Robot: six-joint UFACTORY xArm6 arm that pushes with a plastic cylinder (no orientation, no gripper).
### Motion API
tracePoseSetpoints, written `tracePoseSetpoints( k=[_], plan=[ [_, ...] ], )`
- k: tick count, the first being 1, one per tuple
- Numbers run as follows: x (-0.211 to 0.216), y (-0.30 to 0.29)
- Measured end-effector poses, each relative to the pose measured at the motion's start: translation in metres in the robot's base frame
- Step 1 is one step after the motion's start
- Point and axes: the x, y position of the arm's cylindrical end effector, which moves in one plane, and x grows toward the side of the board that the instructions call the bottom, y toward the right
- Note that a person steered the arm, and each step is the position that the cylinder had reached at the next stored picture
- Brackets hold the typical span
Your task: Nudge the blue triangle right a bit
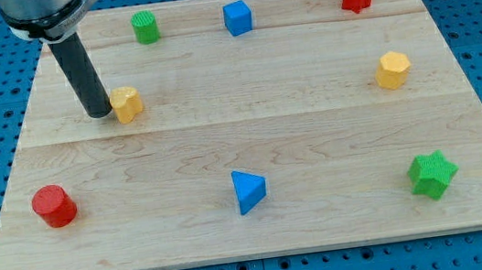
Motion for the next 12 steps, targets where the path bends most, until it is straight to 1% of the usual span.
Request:
tracePoseSetpoints(
  k=[1, 3, 4, 5, 6, 7, 8, 9, 10, 11, 12],
  plan=[
    [0.0, 0.017],
    [0.001, 0.026],
    [0.044, 0.026],
    [0.105, 0.031],
    [0.124, 0.033],
    [0.136, 0.074],
    [0.137, 0.112],
    [0.137, 0.113],
    [0.137, 0.129],
    [0.137, 0.129],
    [0.139, 0.113]
  ],
)
